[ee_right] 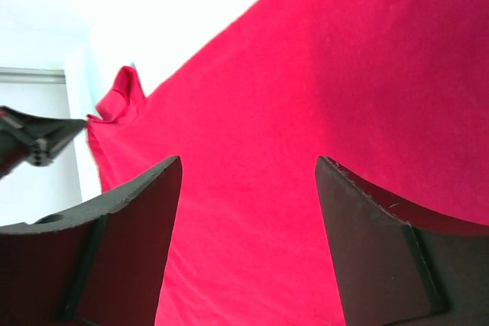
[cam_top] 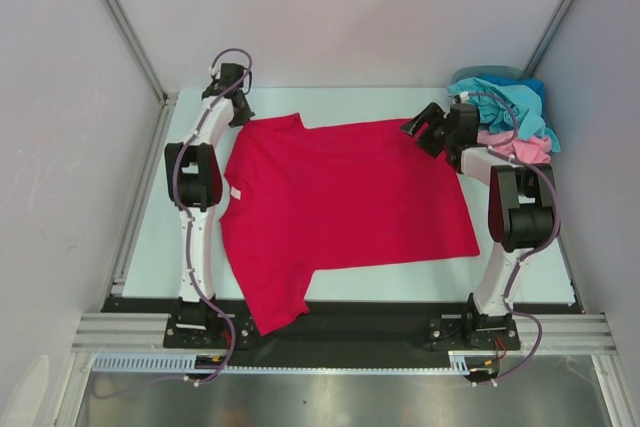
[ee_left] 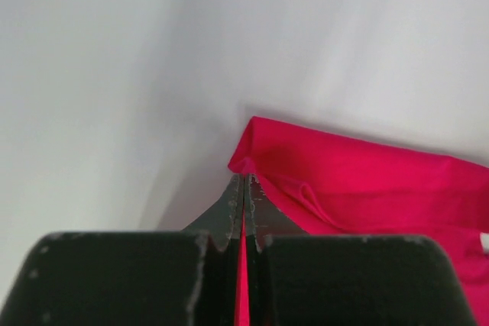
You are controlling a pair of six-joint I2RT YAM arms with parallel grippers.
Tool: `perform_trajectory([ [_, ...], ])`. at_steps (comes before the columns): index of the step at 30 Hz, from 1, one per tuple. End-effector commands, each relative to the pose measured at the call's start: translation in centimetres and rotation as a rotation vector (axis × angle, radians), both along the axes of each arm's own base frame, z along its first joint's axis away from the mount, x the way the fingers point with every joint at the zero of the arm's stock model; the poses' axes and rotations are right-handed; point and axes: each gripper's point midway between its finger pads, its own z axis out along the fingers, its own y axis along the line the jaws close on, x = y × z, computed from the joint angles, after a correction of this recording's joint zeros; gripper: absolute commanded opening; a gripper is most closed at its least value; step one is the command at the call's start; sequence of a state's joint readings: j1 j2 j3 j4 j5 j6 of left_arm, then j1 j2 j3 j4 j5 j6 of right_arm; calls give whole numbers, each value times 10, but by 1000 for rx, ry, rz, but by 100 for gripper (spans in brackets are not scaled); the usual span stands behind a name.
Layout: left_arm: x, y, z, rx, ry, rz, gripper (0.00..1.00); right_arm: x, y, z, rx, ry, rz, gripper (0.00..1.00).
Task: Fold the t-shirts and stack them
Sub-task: Flatten the tshirt out
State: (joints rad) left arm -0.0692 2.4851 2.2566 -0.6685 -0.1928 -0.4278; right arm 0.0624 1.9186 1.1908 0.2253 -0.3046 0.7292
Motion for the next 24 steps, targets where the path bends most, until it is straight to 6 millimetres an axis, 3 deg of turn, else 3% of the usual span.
perform_trajectory([
  [1, 5, 18, 12, 36, -17, 102, 0, 2, -6, 48, 14, -122, -18, 76],
  [5, 9, 21, 22, 28, -47, 144, 0, -4, -11, 59, 22, -148, -51, 75],
  [10, 10, 14, 31, -10, -66, 122, 0, -12, -11, 57, 31, -151, -51, 75],
  [11, 13, 12, 42, -19, -96, 112, 1, -13, -9, 57, 37, -154, -47, 75],
  [12, 7, 7, 34, -38, -75, 94, 3, -14, -8, 57, 40, -155, -45, 75],
  [16, 8, -9, 48, -102, -153, 5, 19, -17, -3, 55, 46, -153, -35, 75],
  [18, 3, -11, 51, -100, -158, -16, 20, -19, -2, 56, 47, -157, -30, 75],
  [21, 6, -10, 56, -92, -177, -36, 16, -23, -3, 60, 46, -166, -29, 75],
  [22, 6, -10, 56, -102, -175, -42, 8, -24, -3, 60, 44, -169, -28, 75],
  [24, 9, -8, 56, -111, -174, -34, 2, -25, -5, 64, 42, -174, -28, 75],
])
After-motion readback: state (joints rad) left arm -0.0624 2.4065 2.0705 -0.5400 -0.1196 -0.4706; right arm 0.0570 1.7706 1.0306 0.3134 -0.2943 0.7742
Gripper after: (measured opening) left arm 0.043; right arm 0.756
